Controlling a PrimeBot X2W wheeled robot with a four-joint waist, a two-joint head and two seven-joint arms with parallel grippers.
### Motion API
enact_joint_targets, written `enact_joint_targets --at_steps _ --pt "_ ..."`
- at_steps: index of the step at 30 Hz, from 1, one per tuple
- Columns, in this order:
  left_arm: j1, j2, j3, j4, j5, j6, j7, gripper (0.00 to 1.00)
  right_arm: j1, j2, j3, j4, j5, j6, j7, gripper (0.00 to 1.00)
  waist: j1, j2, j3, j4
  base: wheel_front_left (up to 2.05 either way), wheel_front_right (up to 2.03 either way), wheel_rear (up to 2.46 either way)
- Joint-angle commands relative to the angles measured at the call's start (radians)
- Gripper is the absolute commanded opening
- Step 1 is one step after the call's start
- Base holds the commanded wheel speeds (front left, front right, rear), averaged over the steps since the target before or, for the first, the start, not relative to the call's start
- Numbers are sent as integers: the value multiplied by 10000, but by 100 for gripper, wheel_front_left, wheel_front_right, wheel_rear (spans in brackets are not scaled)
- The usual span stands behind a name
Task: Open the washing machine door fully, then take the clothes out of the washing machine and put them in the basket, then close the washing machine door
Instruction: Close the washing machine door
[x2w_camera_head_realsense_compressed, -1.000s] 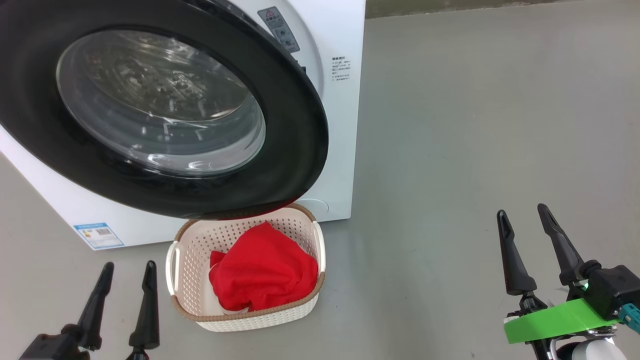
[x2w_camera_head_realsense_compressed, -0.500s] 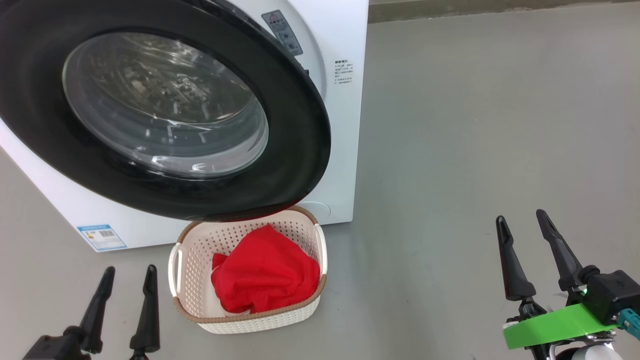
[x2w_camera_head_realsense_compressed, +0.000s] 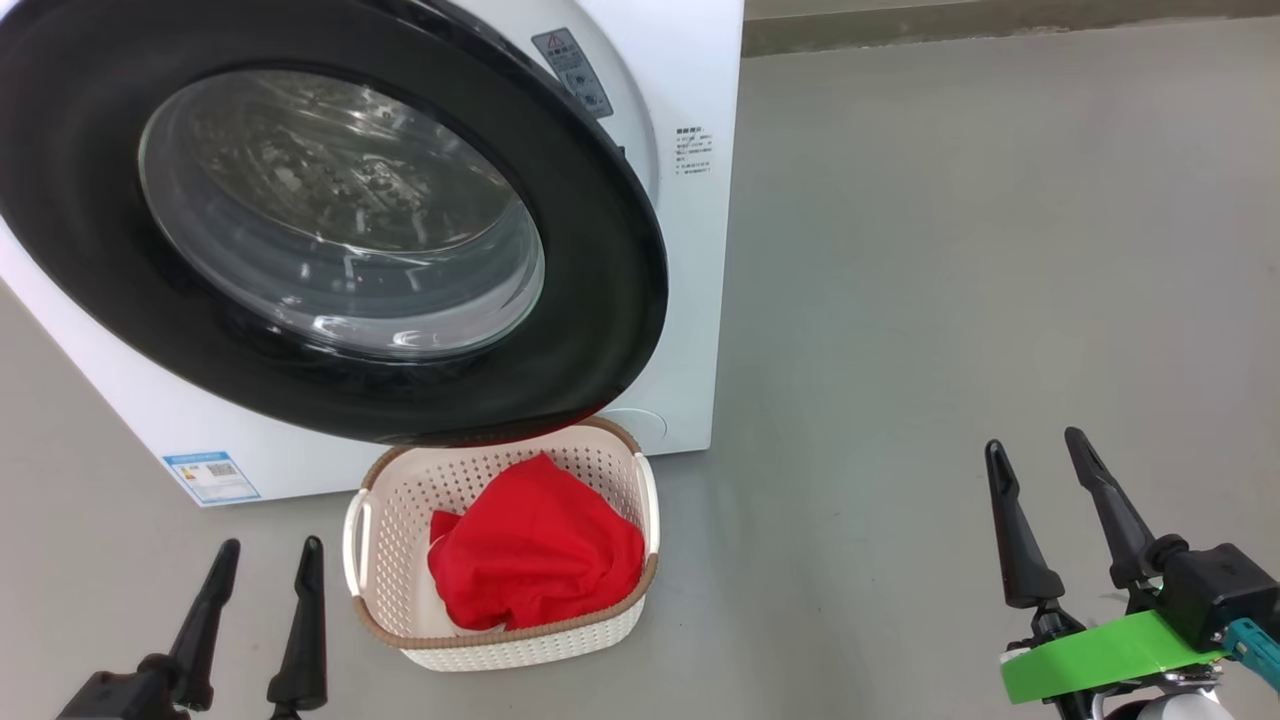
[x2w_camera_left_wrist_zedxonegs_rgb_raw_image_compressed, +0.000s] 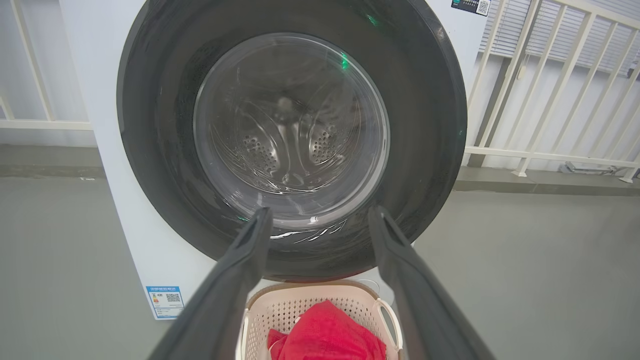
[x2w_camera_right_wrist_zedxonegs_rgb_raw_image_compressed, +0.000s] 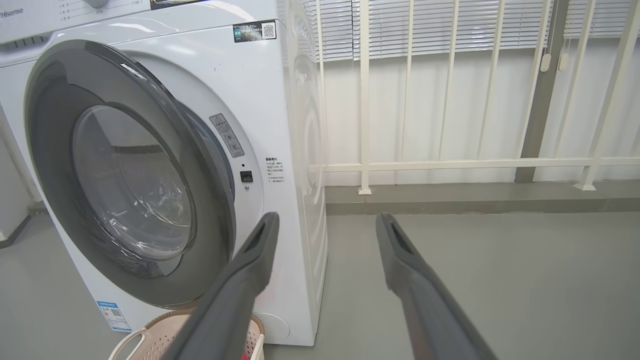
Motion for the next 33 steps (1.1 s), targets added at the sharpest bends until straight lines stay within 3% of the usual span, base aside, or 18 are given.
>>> enact_joint_targets --at_steps 1,2,3,4,6,15,24,33 --pt "-153 243 301 -187 77 -55 -91 100 -197 -89 298 -205 -59 63 -63 100 0 0 -4 11 0 0 0" --pt "-156 245 299 -180 89 -55 -91 100 -205 -108 337 -178 -72 63 -63 85 0 0 -8 17 0 0 0" --pt "-157 246 302 -179 94 -55 -91 100 -221 -128 380 -143 -90 63 -63 56 0 0 -2 22 0 0 0" --pt "-162 245 303 -180 98 -55 -91 100 -244 -146 431 -94 -104 63 -63 45 0 0 6 33 0 0 0" --pt "-180 244 294 -173 103 -55 -91 100 -324 -205 580 47 -135 63 -63 0 0 0 28 63 0 0 0" --pt "-366 234 144 -205 78 -55 -91 100 -1564 -314 1618 1531 207 63 -63 0 0 0 294 300 0 0 0" --pt "-750 237 -150 -192 76 -55 -91 100 -4546 -382 3615 4331 817 63 -63 0 0 0 770 691 0 0 0" --pt "-1397 101 -500 -128 87 -55 -91 100 -6976 -238 5423 5897 1679 63 -63 0 0 0 1465 1467 0 0 0"
